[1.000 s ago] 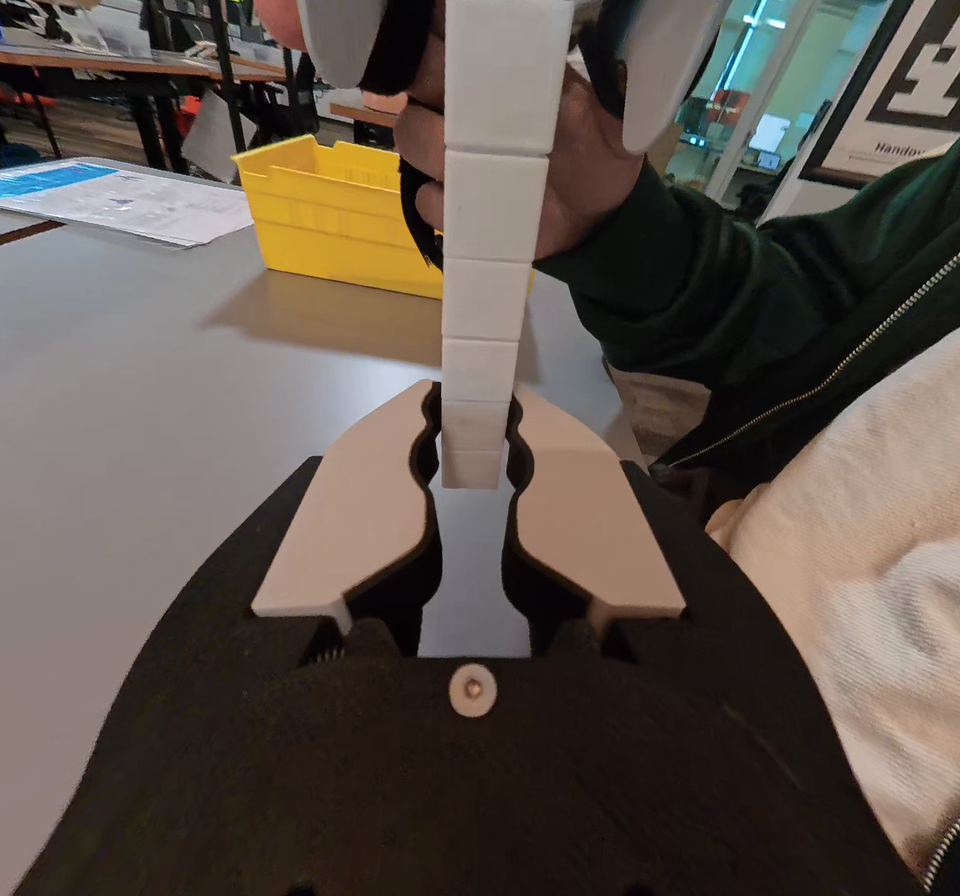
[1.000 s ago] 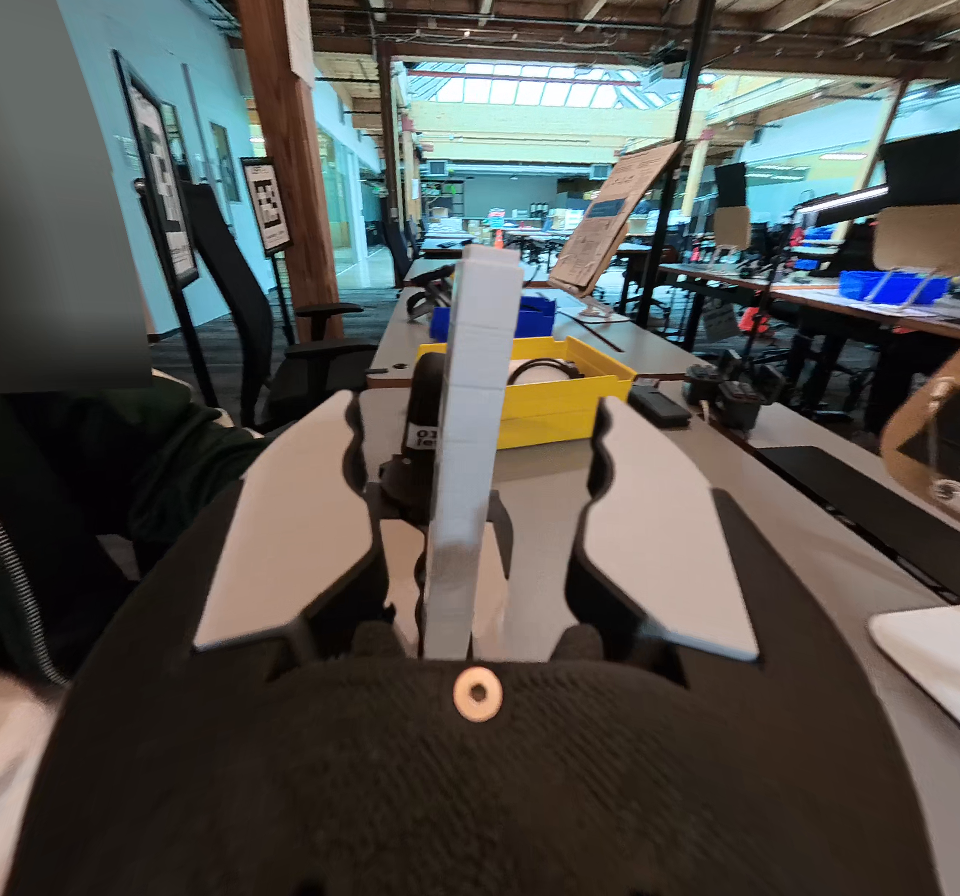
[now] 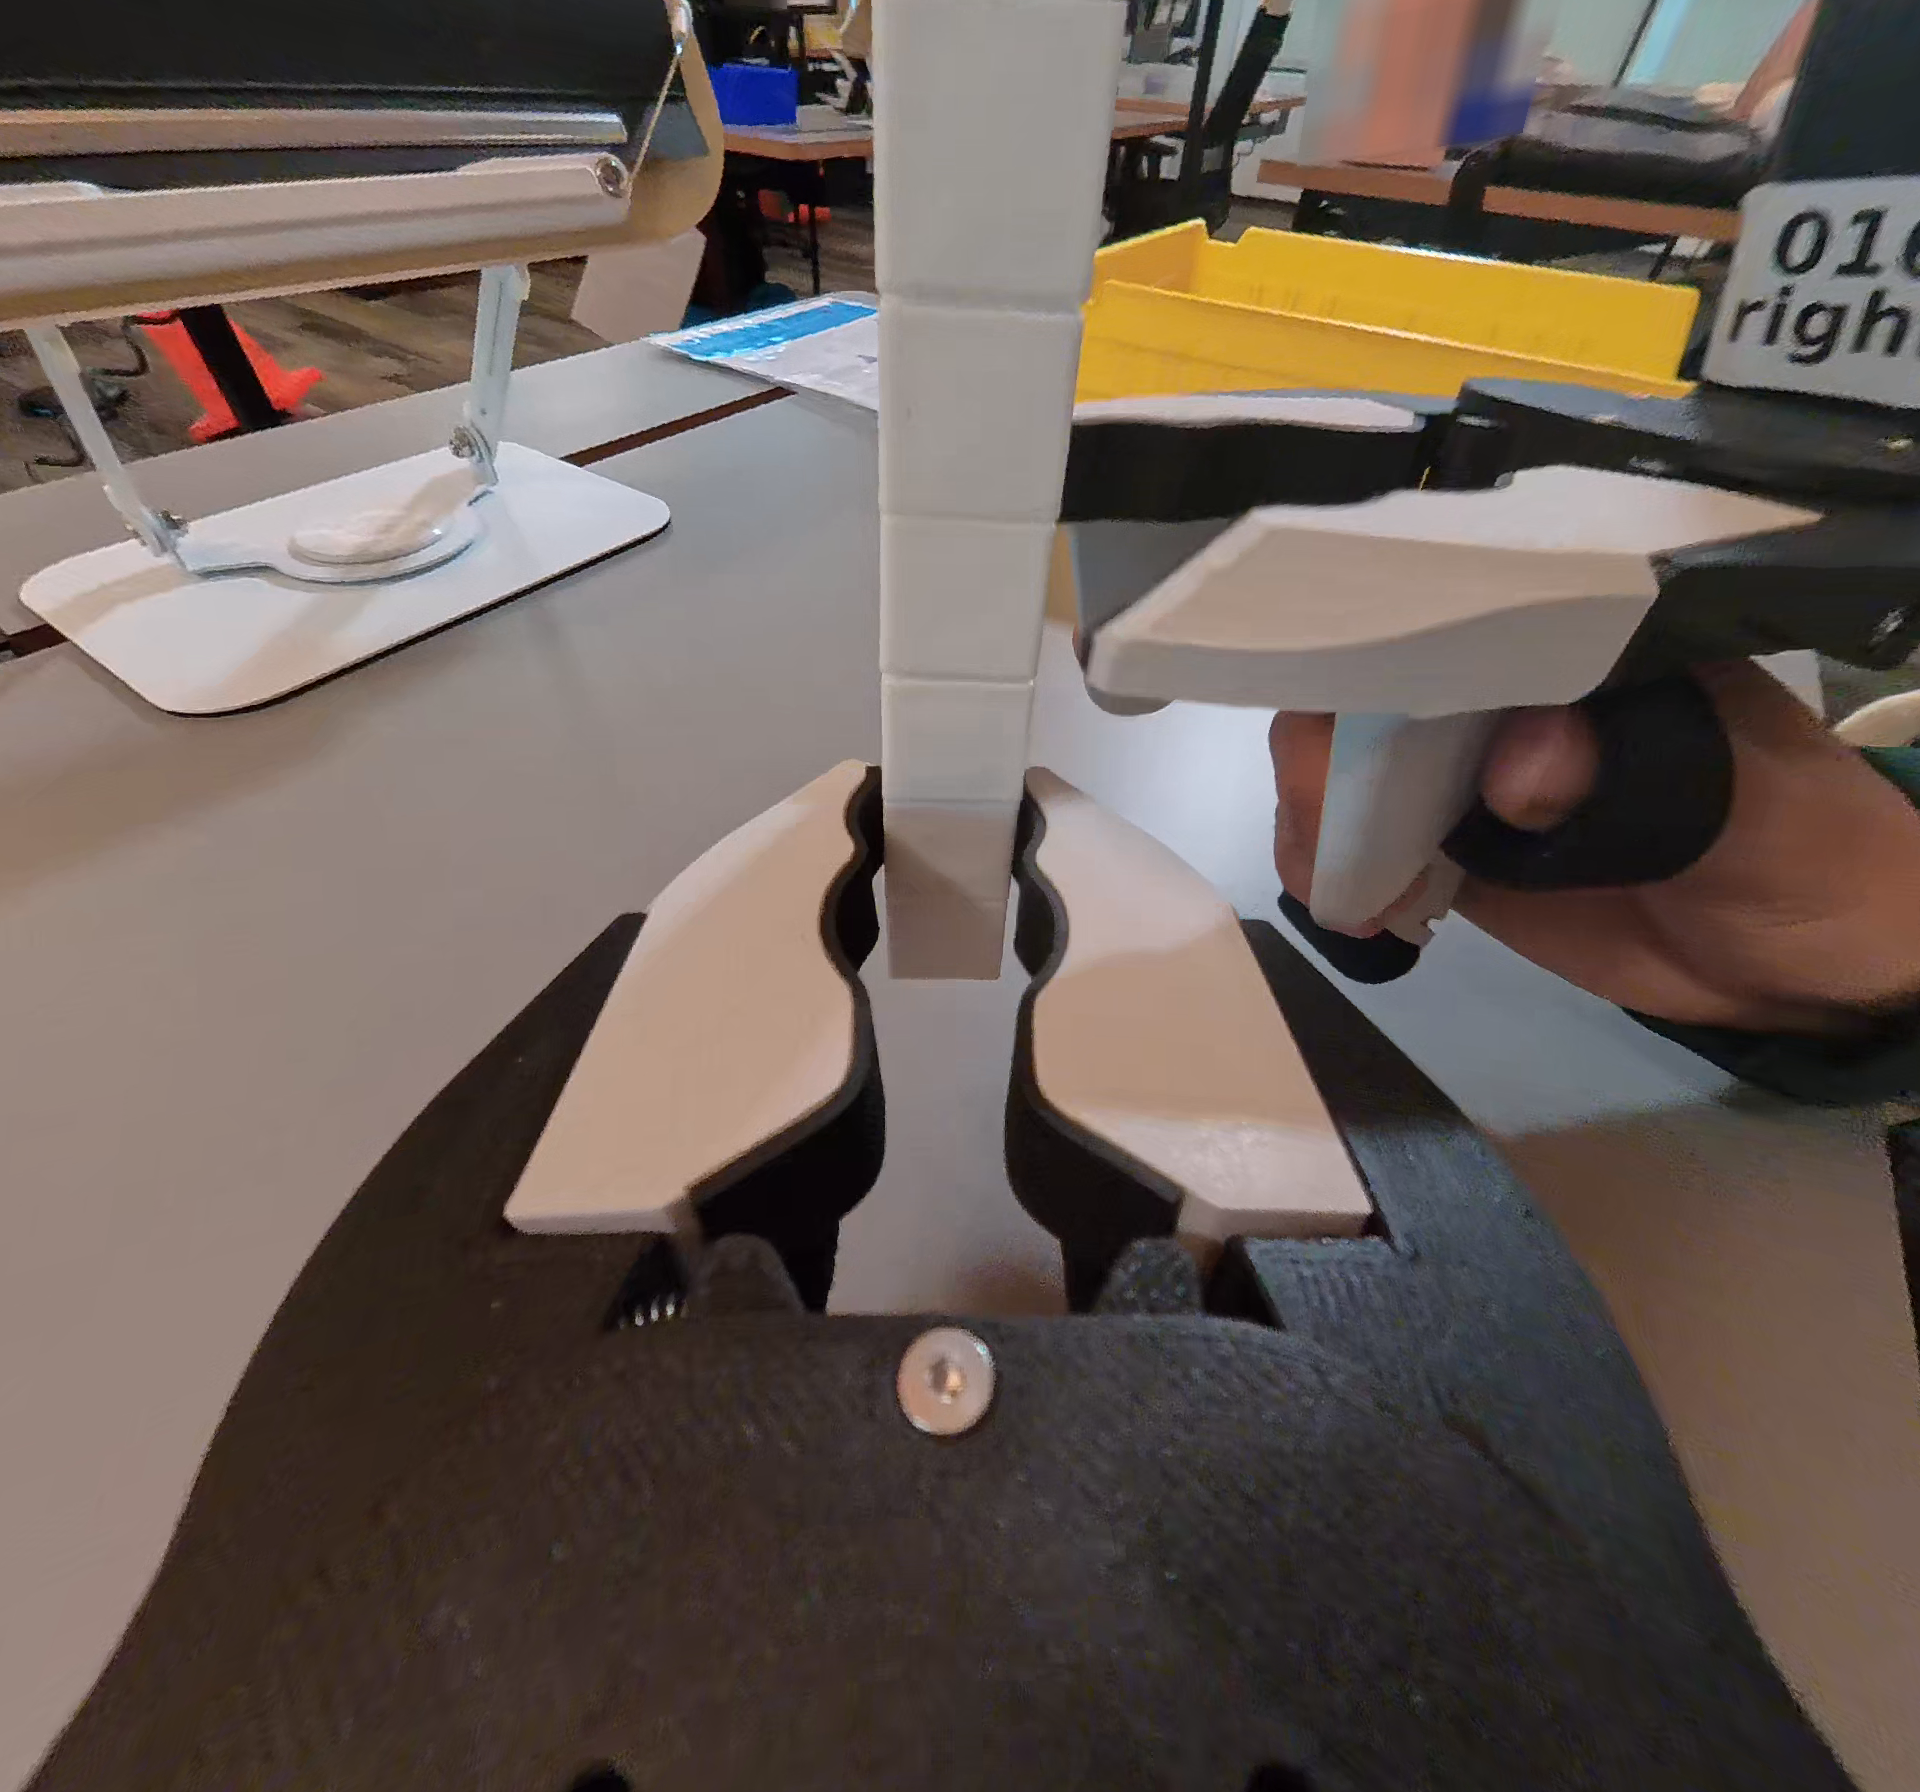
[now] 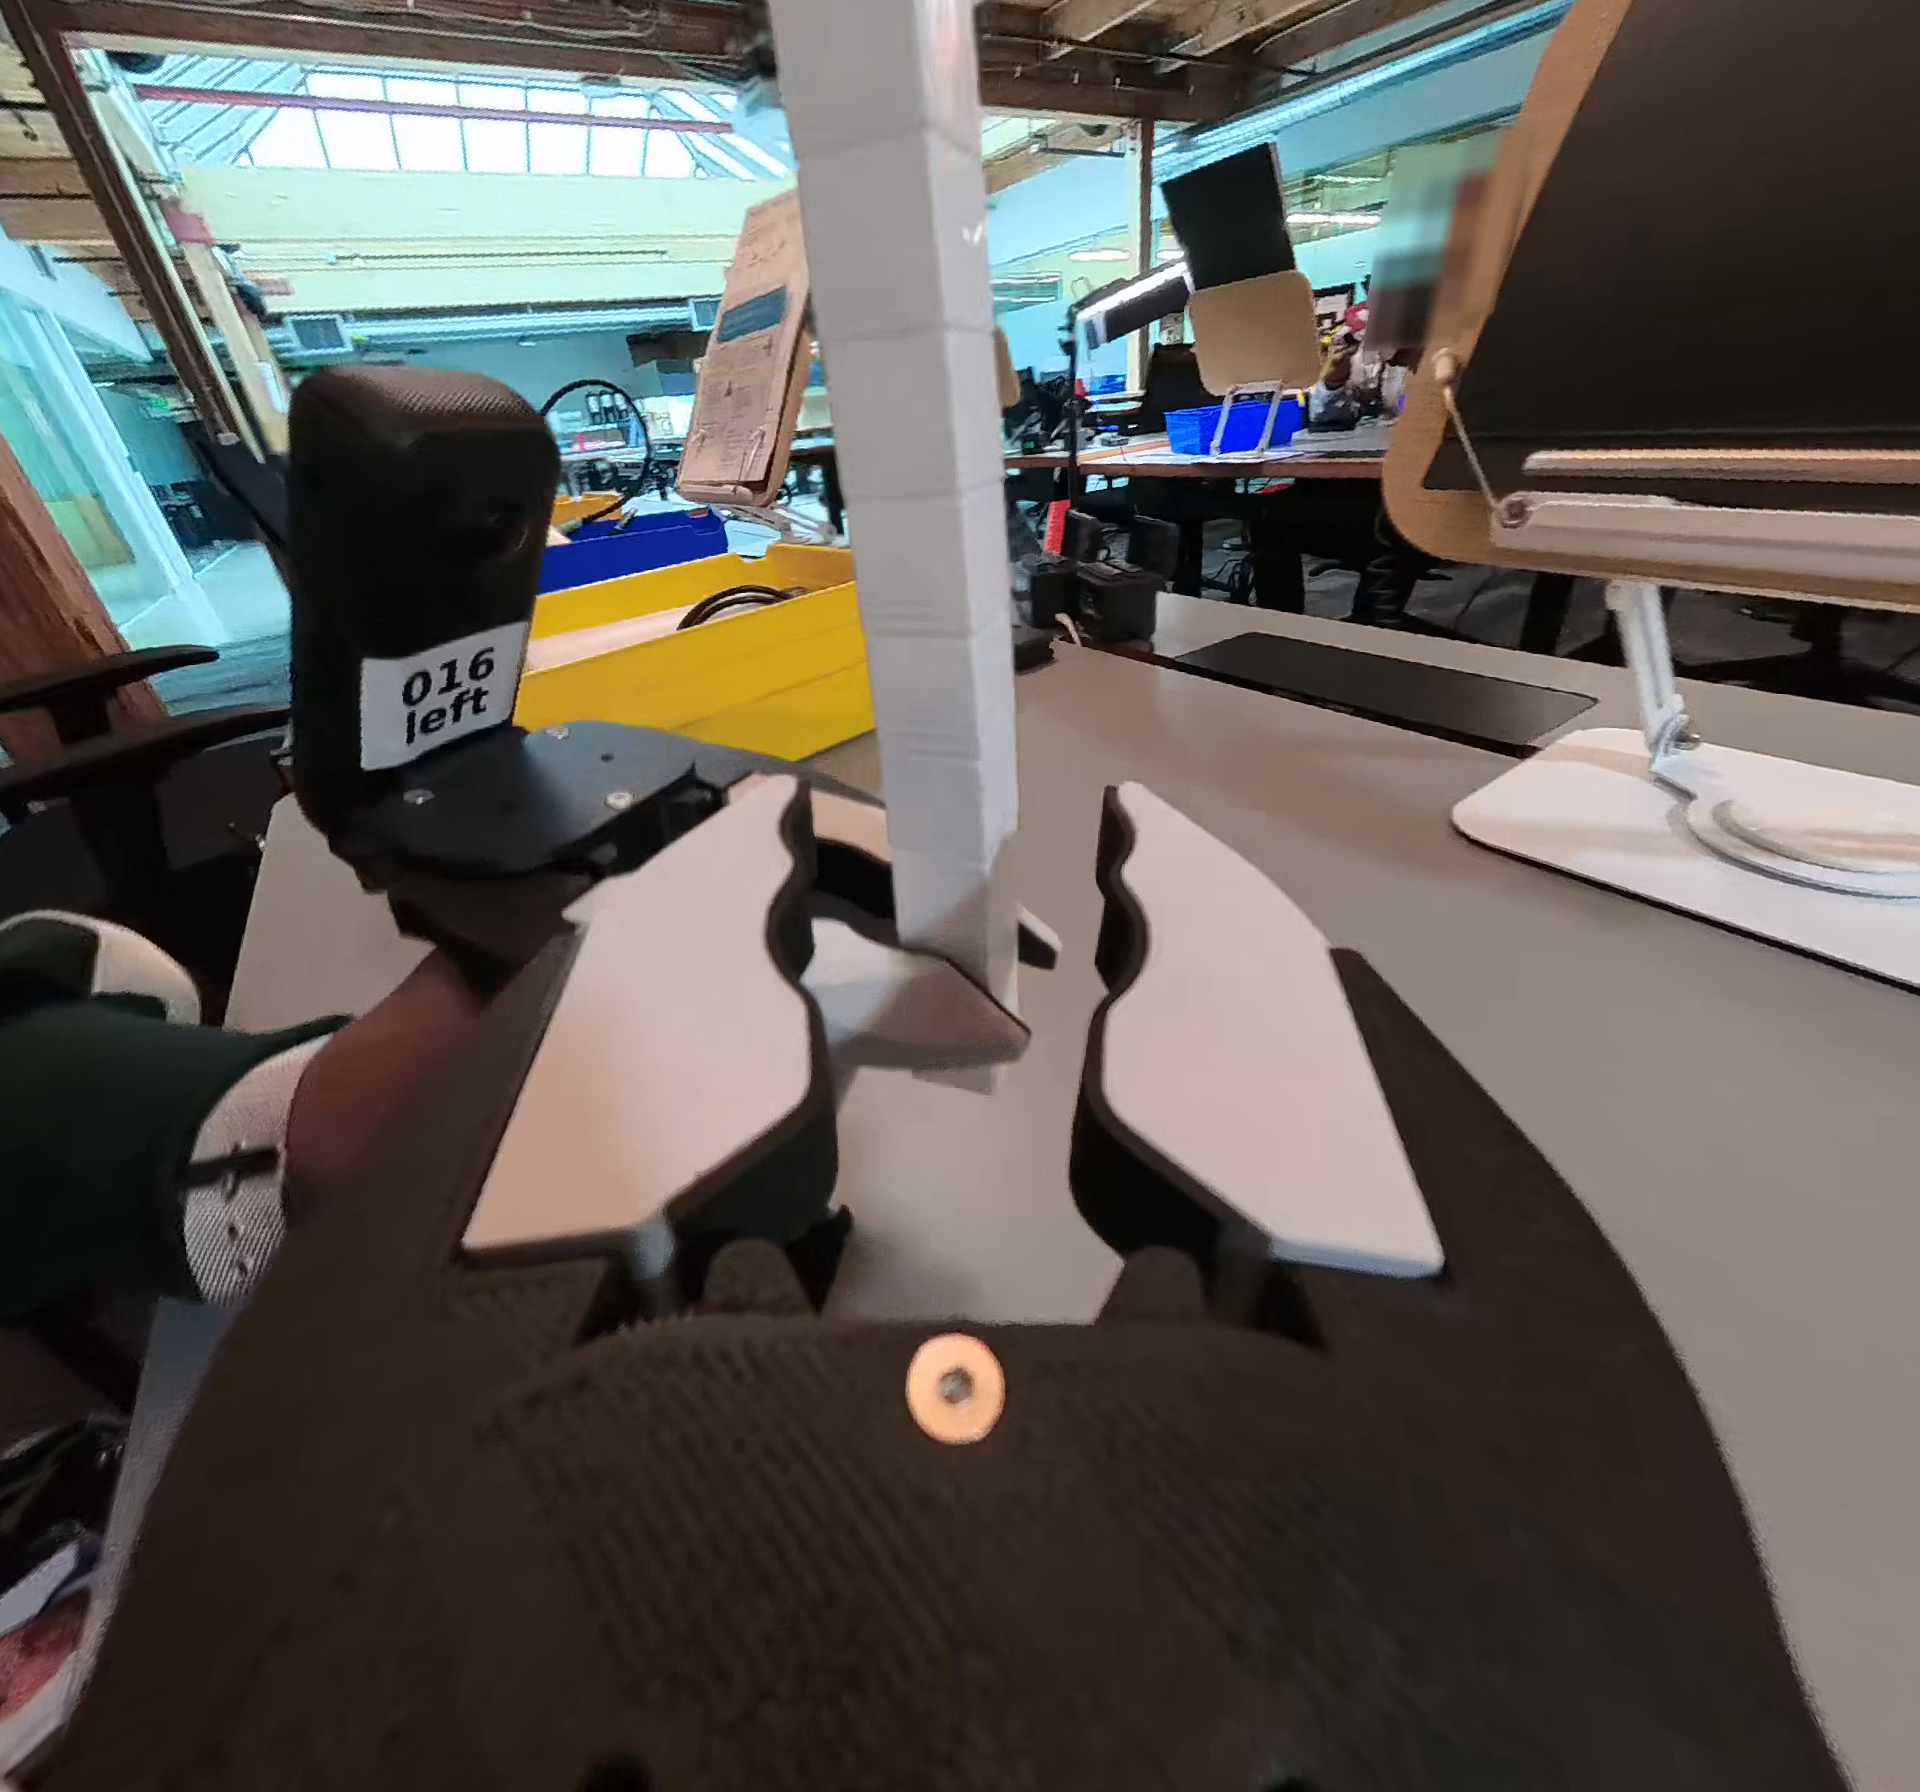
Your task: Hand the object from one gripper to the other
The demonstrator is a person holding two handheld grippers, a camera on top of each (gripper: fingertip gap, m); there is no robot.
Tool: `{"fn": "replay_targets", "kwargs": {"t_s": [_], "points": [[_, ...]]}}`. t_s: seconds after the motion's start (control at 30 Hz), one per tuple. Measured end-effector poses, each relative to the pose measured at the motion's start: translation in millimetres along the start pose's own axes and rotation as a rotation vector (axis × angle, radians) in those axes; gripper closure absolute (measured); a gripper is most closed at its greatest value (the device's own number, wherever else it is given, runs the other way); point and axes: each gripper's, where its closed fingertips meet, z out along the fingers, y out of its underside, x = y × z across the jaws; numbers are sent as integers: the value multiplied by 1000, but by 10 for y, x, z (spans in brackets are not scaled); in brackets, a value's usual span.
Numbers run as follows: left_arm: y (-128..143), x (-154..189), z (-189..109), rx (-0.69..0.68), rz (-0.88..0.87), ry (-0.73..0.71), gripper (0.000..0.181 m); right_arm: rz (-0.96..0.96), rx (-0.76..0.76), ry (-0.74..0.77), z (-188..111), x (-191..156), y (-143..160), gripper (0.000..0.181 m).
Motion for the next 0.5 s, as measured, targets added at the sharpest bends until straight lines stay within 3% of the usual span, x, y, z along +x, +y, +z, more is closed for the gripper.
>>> {"fn": "replay_targets", "kwargs": {"t_s": [0.13, 0.3, 0.4, 0.5], "points": [[39, 31, 41, -20, 22, -7, 158, -42, 0, 60, 29, 35, -39, 135], [39, 69, 43, -20, 19, -9, 158, 8, -17, 44, 44, 45, -16, 155], [23, 89, 42, -6, 32, -4, 158, -5, -32, 32, 36, 46, -30, 157], [-17, 136, 43, 25, 40, 28, 140, -20, -19, 4, 4, 73, -75, 157]]}}
